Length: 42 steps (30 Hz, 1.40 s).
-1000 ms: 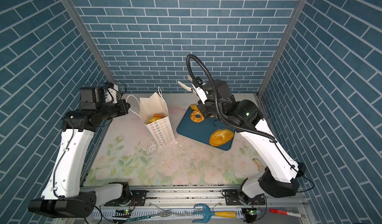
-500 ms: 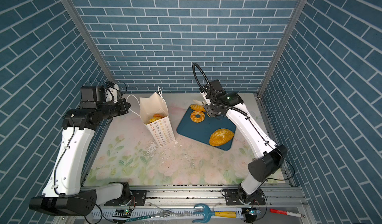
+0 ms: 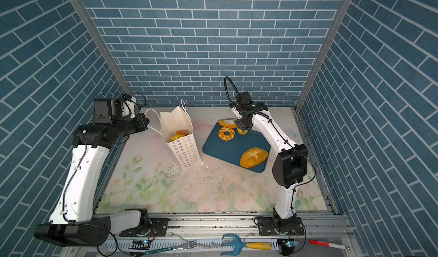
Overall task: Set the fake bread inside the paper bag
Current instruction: 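Close the tongs on the croissant on the tray with the right gripper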
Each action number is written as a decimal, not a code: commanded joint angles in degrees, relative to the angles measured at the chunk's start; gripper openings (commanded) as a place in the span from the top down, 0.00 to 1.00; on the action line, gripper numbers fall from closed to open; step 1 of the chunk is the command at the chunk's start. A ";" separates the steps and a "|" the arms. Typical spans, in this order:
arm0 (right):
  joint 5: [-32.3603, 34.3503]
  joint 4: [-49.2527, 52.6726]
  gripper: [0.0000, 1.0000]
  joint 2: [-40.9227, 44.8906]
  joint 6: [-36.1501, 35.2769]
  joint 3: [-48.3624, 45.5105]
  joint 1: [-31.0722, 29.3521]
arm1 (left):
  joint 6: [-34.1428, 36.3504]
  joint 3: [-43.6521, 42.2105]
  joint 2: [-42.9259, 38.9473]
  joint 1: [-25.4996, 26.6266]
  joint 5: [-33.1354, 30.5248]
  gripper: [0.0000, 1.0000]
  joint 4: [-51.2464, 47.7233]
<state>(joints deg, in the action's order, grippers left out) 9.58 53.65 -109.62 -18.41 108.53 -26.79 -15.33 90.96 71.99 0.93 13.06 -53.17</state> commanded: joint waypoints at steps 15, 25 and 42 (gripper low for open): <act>-6.52 -1.26 0.52 -9.42 -2.81 5.91 2.04 | 0.61 2.04 2.27 -0.14 -0.84 0.90 -1.59; -9.82 0.06 0.68 -10.32 -2.87 5.52 1.91 | 0.74 2.05 2.22 -0.14 -1.11 0.90 -1.69; -7.78 -2.99 0.78 2.39 1.77 -1.95 -0.64 | 0.43 1.39 1.42 -0.14 0.27 0.90 -0.28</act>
<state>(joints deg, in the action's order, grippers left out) 1.67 53.08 -112.40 -18.85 106.00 -27.14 -15.18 91.70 73.93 0.93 12.82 -53.28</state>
